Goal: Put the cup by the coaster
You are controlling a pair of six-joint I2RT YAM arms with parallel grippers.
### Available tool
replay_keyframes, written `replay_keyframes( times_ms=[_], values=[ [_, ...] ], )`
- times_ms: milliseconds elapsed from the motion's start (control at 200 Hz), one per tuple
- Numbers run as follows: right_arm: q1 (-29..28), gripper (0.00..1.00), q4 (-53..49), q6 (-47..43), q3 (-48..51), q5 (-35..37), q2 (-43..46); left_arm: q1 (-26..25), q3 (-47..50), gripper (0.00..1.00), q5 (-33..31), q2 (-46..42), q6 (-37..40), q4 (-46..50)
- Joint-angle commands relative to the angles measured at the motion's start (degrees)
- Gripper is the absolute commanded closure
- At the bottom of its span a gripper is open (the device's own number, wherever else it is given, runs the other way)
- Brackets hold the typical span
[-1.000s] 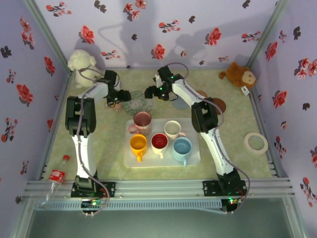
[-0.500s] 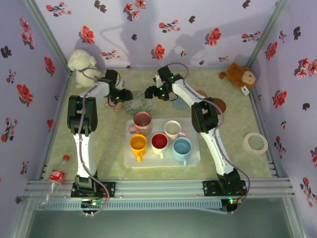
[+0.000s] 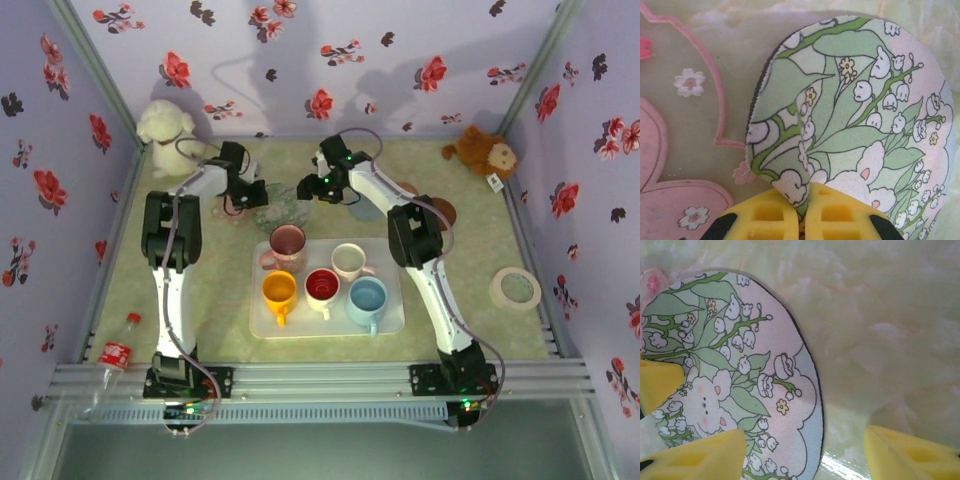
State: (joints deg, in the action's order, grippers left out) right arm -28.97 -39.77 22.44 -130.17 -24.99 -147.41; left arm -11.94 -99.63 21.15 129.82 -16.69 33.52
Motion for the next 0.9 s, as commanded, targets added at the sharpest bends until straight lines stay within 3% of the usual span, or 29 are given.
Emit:
replay_keyframes(
  times_ms=[0,350,895],
  values=[
    [0.0,0.37,-4.3,1.8,2.6,1.6,1.8,-2.9,-2.3,0.96,4.6,3.6,-0.1,3.2],
    [2.0,0.4,-1.0,1.8,10.6,5.4,8.9,-6.2,-9.6,1.0,5.6,7.2,1.1,6.5],
    [2.4,0.41,0.8,2.8,13.6,6.9,11.7,-9.0,-17.8,1.0,9.2,6.8,2.1,8.4]
  ],
)
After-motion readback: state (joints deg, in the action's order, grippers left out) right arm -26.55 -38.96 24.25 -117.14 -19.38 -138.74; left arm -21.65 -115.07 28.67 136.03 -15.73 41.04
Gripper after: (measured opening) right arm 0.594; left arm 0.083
